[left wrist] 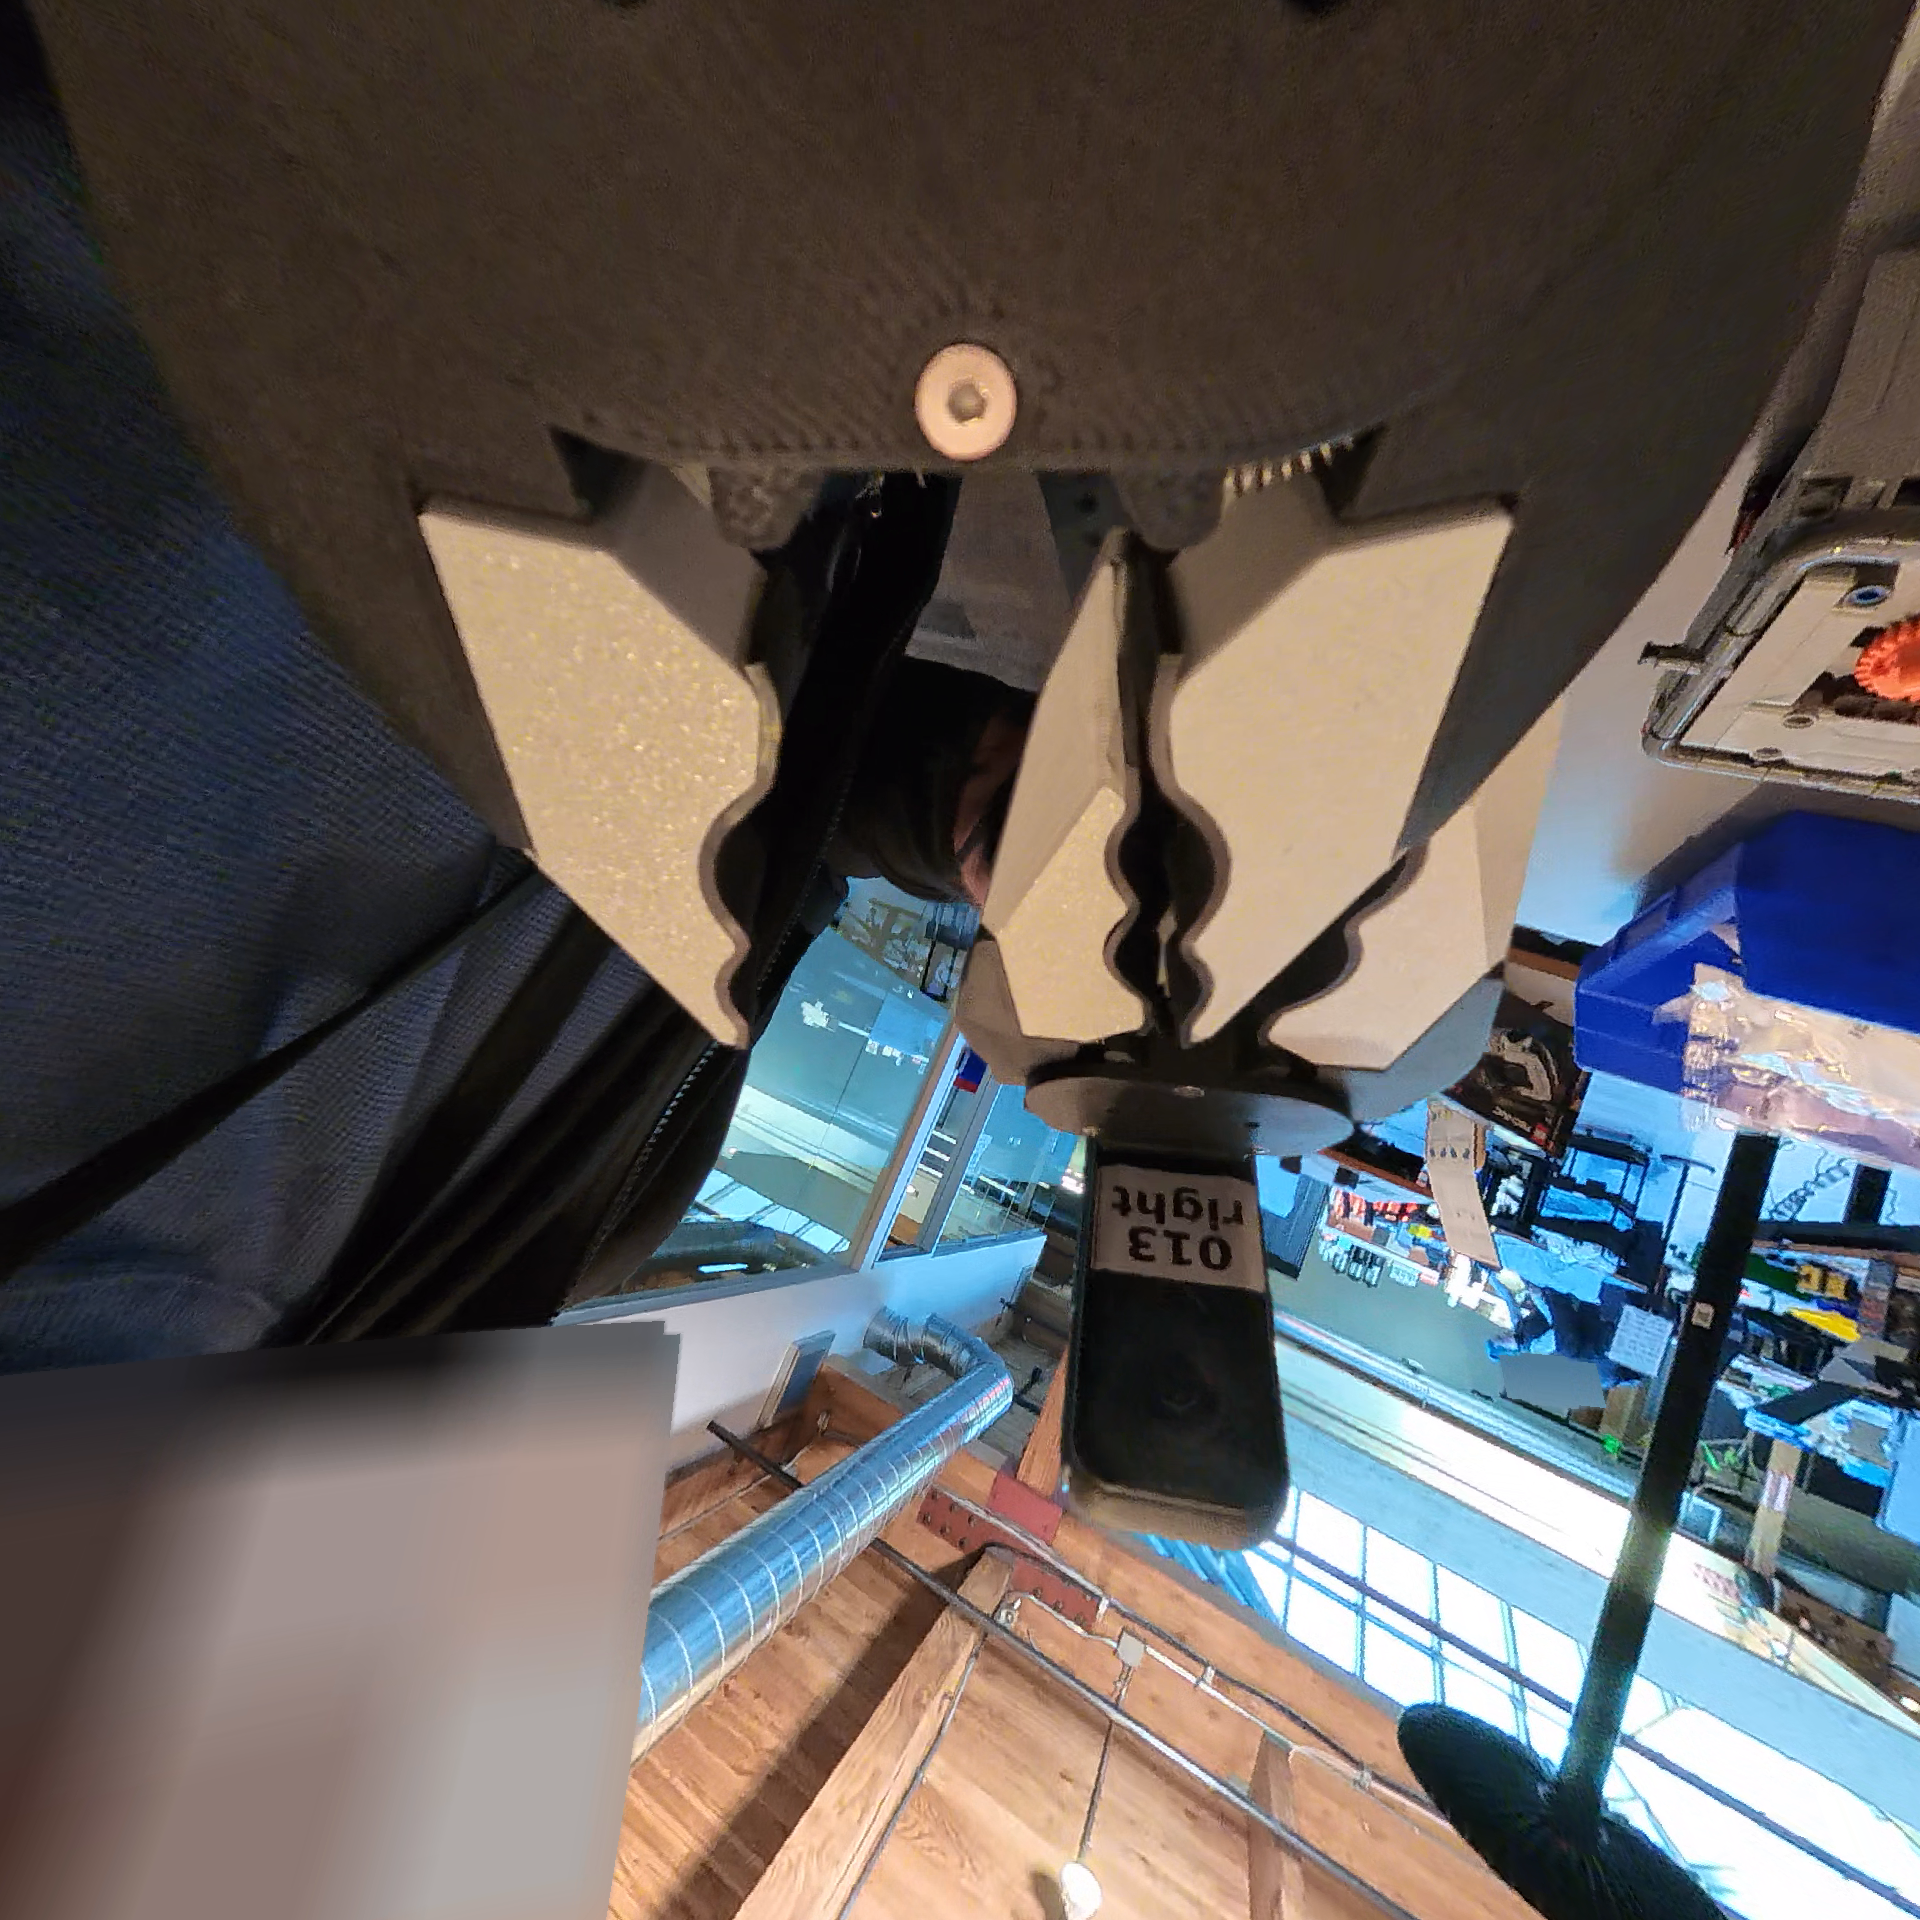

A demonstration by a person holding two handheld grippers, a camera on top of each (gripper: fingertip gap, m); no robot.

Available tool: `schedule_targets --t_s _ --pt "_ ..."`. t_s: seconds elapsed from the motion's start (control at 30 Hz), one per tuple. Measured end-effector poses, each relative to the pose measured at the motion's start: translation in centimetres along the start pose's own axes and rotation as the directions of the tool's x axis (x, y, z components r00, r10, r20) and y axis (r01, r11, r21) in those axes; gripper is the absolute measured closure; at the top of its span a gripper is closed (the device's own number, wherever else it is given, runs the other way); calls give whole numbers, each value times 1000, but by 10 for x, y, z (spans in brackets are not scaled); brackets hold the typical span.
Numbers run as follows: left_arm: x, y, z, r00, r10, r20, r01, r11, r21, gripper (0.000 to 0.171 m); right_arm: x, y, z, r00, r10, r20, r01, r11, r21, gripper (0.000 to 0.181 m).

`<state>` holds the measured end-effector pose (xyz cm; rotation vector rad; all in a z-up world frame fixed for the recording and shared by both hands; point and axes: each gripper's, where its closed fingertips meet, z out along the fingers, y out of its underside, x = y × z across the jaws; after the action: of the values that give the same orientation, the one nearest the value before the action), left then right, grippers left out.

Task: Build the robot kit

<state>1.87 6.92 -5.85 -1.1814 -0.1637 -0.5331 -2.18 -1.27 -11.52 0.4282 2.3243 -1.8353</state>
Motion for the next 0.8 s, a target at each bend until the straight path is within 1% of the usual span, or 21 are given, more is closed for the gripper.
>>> schedule_targets --t_s 0.03,0.07,0.13,0.17,0.2,0.27,0.3,0.33,0.37,0.4,0.47,0.53,0.57,0.6,0.63,0.67,0.7,0.73,0.77,0.8 --pt "0 2 -1 1000 -6 15 6 1000 -19 102 -3 3 4 1000 -16 4 16 1000 -9 152" --pt "-1 5 -3 999 0 39 2 999 -40 109 -6 7 8 999 -36 3 36 999 -23 149" --pt "-2 11 -15 998 1 55 2 998 -61 135 -15 14 17 997 -72 12 72 996 -53 136" --pt "-1 13 -21 998 -12 58 15 998 -61 141 -19 15 18 997 -68 27 69 997 -45 136" --pt "1 14 -28 998 -5 69 9 998 -59 143 -20 14 15 998 -47 41 47 999 -15 132" --pt "3 15 -49 994 1 106 7 997 -78 148 -11 16 -2 998 35 61 -36 999 17 124" --pt "6 19 -62 993 20 115 -5 992 -124 150 -5 20 -13 996 65 63 -67 997 23 131" --pt "12 23 -75 993 34 110 -16 986 -164 165 1 25 -24 997 70 42 -71 997 24 146" --pt "21 22 -87 995 34 94 -17 984 -177 171 6 33 -34 999 52 9 -52 999 2 171" --pt "26 21 -98 994 36 103 -15 980 -198 171 8 44 -42 1000 28 -12 -28 999 -42 181" --pt "28 21 -118 977 99 191 -46 964 -263 171 12 63 -51 999 13 -34 -16 993 -119 181" --pt "30 15 -139 952 138 273 -52 952 -301 171 18 69 -56 998 24 -56 -30 993 -113 181" --pt "30 9 -150 932 171 321 -65 946 -316 171 20 68 -57 997 40 -61 -45 995 -84 169" --pt "30 0 -163 901 213 377 -82 939 -333 169 21 68 -56 996 63 -55 -67 996 -65 164" --pt "27 -11 -179 859 241 452 -77 933 -352 156 20 70 -54 996 82 -42 -84 994 -66 163" --pt "23 -22 -198 802 267 534 -59 925 -374 143 20 75 -51 996 86 -37 -89 993 -81 164" --pt "21 -31 -220 739 304 601 -40 910 -412 142 21 80 -47 996 83 -38 -87 991 -100 163" --pt "17 -38 -247 645 369 669 -13 881 -473 141 21 85 -43 996 79 -34 -82 990 -116 163" --pt "13 -42 -278 532 445 720 41 836 -547 138 19 87 -38 997 76 -21 -78 989 -124 162" --pt "11 -44 -305 444 498 745 115 793 -599 139 18 90 -33 997 77 -8 -78 988 -132 161"
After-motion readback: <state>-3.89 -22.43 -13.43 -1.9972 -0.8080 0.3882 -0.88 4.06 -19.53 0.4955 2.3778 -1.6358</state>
